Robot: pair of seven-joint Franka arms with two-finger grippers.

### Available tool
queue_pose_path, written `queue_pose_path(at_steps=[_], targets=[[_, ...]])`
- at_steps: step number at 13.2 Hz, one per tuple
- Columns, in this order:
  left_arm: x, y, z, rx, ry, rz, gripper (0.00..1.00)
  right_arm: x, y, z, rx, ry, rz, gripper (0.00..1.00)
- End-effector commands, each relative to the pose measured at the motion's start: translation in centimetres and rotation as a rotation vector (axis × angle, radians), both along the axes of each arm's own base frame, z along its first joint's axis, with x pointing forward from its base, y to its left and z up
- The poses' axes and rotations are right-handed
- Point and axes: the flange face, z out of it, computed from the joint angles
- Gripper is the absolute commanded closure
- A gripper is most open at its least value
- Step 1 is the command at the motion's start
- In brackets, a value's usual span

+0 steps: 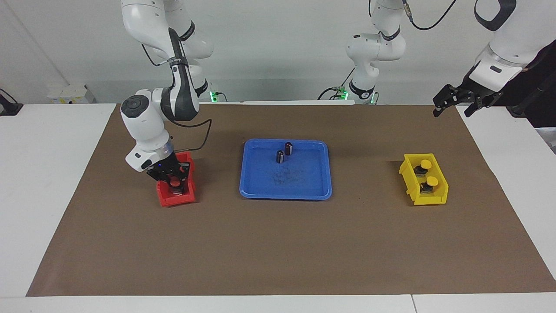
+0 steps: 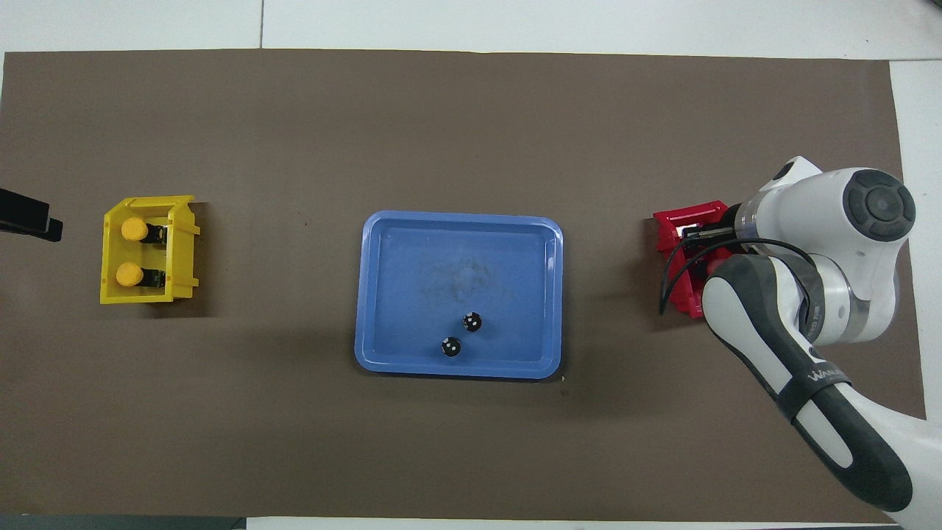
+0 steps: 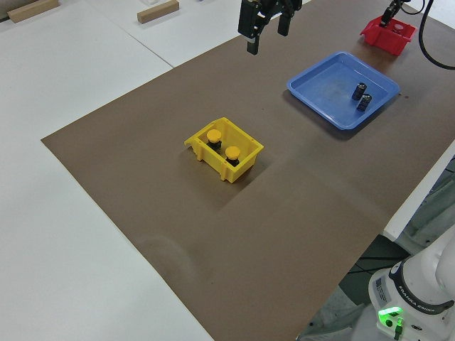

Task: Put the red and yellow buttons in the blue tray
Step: 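Reach the right gripper into the red holder and grasp a red button, then place the red button in the tray while the left gripper reaches the yellow holder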

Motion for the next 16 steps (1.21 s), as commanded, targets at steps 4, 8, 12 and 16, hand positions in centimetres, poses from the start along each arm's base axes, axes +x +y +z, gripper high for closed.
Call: queue_pose_path(at_steps=[4,8,12,16], targets=[[-0.5,2.2,-7.1,0.011,-0.122,0.046,0.03,4.8,6.1,8.8,0.031,0.041,-0.031,0.80],[2.6,3.2,-17.3,0.028,-0.145,0.066,0.27,4.7,19.4,11.0,0.077,0.011,-0.243,0.80],[4.5,4.0,-21.3,0.039,-0.157,0.081,0.39,0.5,31.3,6.7,0.109,0.008,-0.313,0.80],[5.2,4.2,-23.2,0.045,-0.170,0.080,0.39,-1.8,36.0,2.0,0.067,0.033,-0.271,0.78]])
